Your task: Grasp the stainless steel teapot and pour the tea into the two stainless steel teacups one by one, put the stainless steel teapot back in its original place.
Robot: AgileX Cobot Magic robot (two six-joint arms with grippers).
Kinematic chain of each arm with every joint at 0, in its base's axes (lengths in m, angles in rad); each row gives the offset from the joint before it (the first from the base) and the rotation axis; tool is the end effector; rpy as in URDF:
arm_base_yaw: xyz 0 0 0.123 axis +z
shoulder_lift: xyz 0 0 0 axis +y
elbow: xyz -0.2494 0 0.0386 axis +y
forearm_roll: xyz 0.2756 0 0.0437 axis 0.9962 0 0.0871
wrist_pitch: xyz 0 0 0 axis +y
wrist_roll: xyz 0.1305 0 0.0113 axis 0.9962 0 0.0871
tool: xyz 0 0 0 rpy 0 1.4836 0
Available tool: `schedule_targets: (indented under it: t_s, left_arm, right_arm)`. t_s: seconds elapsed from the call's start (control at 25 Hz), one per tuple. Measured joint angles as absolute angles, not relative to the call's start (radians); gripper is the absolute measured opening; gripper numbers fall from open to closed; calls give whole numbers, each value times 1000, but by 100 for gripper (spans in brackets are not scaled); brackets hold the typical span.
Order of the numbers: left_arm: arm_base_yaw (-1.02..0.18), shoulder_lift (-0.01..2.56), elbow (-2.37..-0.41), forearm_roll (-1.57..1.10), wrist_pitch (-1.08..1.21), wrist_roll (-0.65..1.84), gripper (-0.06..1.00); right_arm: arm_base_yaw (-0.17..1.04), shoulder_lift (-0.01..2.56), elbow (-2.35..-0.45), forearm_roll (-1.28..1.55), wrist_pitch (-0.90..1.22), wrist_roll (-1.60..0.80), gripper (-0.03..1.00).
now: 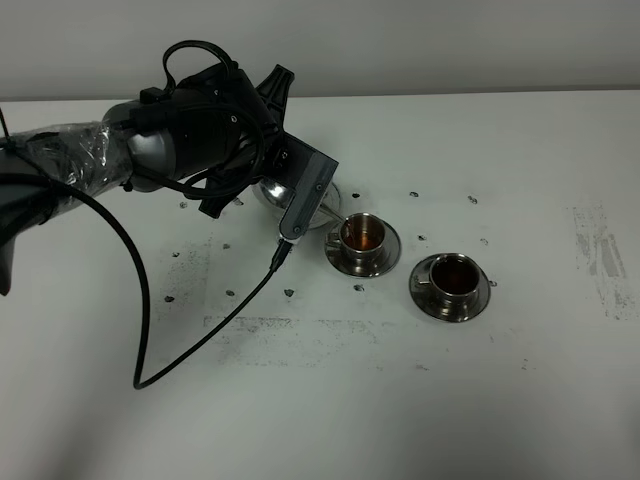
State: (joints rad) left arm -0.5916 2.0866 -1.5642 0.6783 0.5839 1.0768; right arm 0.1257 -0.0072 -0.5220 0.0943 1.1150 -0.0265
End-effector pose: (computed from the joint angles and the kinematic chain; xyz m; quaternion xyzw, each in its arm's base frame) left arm 0.4341 -0.2370 0.1242 0.8180 0.4487 0.3064 0.1888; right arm 0.0788 0.0211 0.2744 -0.0691 0.8560 0.0722 0.5073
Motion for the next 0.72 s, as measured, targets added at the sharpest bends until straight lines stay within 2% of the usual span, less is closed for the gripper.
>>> schedule_targets:
  t_s: [0.72]
  left_arm:
    - [-592,2087,-1564,729,583,1060,19]
  right_arm:
    - [126,-7,-522,94,1115,-27,45]
